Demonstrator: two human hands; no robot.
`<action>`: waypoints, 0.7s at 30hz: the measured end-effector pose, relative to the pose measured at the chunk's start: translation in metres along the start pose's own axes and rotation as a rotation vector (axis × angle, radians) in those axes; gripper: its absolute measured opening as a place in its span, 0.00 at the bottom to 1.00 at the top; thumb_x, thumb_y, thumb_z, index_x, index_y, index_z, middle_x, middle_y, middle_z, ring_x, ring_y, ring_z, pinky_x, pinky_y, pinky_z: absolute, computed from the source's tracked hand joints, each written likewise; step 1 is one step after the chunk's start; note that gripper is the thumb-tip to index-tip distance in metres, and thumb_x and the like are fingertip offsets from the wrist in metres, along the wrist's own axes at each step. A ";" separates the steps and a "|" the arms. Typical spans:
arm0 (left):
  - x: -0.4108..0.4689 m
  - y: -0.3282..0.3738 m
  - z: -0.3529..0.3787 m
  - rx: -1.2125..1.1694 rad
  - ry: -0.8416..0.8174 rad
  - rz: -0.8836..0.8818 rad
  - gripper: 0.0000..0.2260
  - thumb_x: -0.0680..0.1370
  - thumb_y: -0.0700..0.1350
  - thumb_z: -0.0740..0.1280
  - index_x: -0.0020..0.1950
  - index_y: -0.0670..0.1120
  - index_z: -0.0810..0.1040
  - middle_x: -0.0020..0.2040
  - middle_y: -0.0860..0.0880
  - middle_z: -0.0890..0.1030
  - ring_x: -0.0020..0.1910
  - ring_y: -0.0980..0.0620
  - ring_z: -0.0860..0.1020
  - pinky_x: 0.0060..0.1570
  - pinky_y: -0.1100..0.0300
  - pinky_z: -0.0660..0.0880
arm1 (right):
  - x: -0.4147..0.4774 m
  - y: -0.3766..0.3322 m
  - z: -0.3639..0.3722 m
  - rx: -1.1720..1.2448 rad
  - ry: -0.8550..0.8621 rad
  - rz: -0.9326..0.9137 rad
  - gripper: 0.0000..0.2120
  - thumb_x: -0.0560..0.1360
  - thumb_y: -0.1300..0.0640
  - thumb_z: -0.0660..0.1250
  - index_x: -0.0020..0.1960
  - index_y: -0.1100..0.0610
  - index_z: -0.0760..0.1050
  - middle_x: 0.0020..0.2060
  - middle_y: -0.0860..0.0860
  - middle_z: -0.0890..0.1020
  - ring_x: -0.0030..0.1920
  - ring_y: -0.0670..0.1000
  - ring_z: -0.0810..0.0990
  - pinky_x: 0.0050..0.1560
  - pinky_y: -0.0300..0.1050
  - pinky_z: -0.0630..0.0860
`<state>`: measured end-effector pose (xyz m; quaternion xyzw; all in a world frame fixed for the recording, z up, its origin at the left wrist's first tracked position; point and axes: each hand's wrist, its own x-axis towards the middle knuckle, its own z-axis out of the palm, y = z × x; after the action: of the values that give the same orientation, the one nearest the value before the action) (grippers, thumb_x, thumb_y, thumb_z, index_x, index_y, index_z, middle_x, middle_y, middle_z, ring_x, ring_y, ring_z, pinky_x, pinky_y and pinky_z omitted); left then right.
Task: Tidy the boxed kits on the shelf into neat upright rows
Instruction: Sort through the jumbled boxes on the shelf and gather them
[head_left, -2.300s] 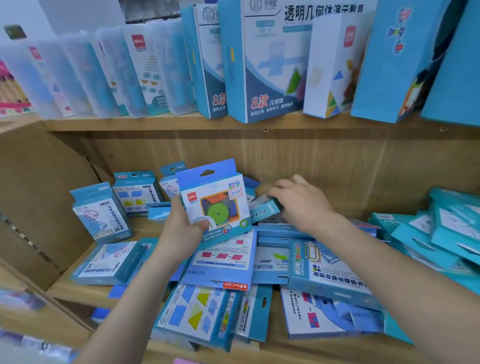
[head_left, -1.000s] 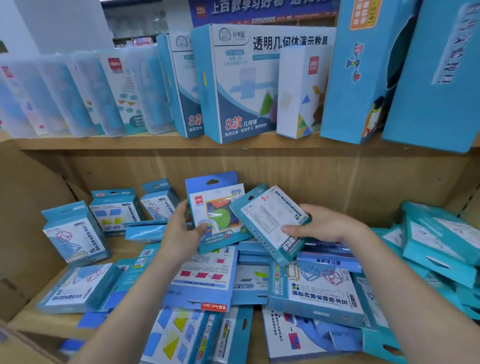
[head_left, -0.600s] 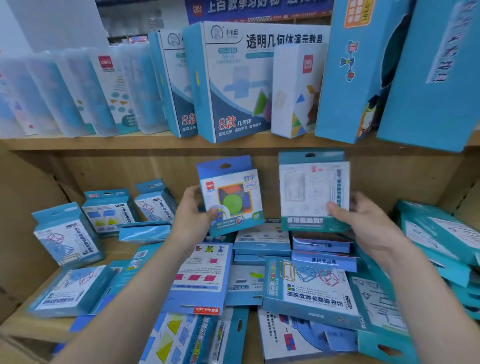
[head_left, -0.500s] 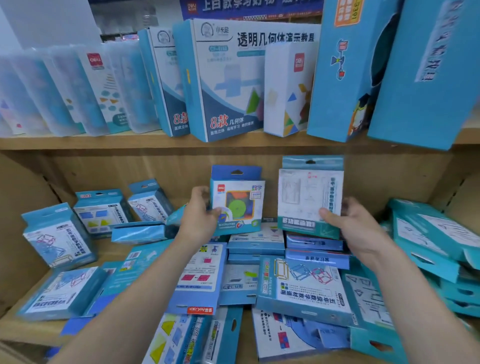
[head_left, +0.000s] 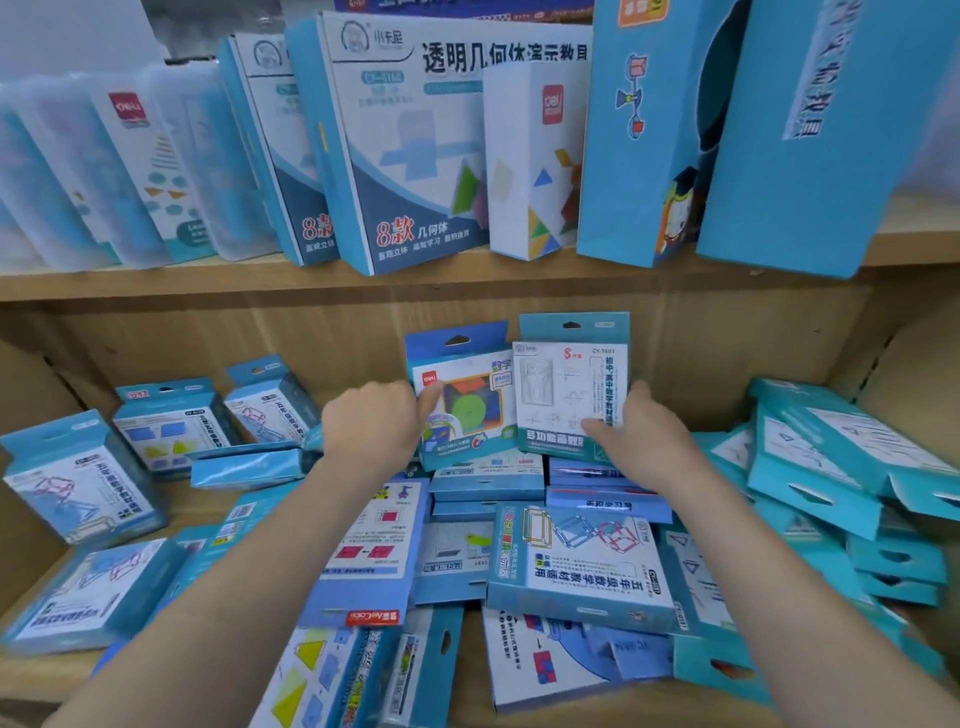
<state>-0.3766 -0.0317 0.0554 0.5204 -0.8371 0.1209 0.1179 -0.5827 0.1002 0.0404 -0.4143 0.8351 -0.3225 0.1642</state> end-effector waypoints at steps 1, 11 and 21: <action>0.001 0.000 -0.001 0.013 -0.009 -0.006 0.27 0.79 0.64 0.47 0.31 0.46 0.65 0.30 0.47 0.73 0.32 0.45 0.72 0.33 0.58 0.66 | -0.001 -0.001 0.002 -0.066 0.027 -0.002 0.22 0.77 0.51 0.65 0.63 0.61 0.60 0.60 0.58 0.78 0.55 0.60 0.78 0.46 0.47 0.72; -0.022 0.032 -0.028 -0.149 0.179 0.129 0.22 0.78 0.54 0.61 0.27 0.45 0.68 0.22 0.49 0.66 0.27 0.42 0.68 0.28 0.60 0.62 | -0.062 0.013 -0.049 -0.325 0.500 -0.347 0.21 0.76 0.59 0.65 0.68 0.58 0.68 0.57 0.57 0.78 0.55 0.61 0.76 0.50 0.51 0.74; -0.068 0.185 -0.026 -0.607 -0.137 0.730 0.16 0.78 0.44 0.62 0.66 0.52 0.73 0.63 0.51 0.77 0.60 0.45 0.73 0.56 0.54 0.70 | -0.096 0.099 -0.090 -0.574 0.188 0.135 0.39 0.75 0.46 0.65 0.76 0.46 0.44 0.75 0.55 0.55 0.74 0.61 0.53 0.69 0.57 0.59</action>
<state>-0.5122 0.1138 0.0431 0.1415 -0.9684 -0.1300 0.1589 -0.6317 0.2580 0.0405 -0.3558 0.9292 -0.0987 -0.0168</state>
